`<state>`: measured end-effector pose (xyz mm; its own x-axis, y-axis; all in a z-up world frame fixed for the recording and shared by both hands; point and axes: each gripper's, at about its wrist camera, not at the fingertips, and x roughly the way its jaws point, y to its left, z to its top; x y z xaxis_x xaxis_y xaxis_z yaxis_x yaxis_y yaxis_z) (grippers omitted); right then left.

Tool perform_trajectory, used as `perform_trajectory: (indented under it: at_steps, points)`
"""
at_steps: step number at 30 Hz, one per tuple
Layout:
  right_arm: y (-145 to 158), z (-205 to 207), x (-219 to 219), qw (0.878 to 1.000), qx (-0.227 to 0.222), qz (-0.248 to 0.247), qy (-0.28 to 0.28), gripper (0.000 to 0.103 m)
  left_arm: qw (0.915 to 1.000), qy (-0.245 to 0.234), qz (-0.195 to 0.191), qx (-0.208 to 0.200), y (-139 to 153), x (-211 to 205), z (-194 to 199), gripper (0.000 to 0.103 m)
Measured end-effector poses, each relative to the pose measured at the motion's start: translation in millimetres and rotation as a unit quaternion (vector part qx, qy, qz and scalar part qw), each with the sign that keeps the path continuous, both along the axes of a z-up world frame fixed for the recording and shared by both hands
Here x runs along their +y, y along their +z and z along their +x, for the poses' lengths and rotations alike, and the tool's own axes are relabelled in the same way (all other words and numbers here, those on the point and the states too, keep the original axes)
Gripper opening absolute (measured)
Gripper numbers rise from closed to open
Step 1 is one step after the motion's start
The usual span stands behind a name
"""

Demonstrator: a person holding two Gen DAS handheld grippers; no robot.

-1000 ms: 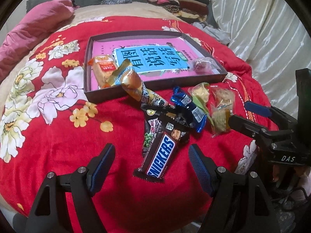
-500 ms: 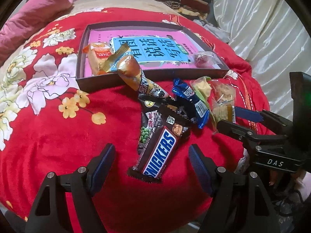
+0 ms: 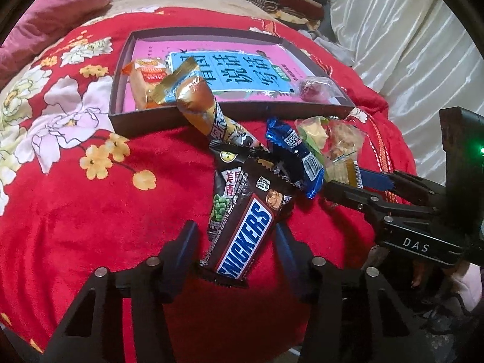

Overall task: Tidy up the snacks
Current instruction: 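Lower the left tool over the Snickers bar while the right tool approaches the barcode cake packet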

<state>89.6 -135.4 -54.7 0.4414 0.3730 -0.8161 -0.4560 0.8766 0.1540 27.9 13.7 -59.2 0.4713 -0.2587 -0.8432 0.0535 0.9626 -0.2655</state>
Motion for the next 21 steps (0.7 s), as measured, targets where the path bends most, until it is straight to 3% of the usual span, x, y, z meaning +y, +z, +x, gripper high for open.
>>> perform_trajectory:
  at_steps: [3,21]
  points:
    - [2.7,-1.4,-2.0,1.0,-0.005,0.008,0.001,0.043,0.9999,0.0,-0.008,0.008,-4.0,0.1,1.3,0.042]
    - [-3.7,2.6,-12.3,0.999,0.032,0.031,-0.007,0.043,0.9993,0.004,-0.031,0.018,-8.4,5.8,2.0,0.04]
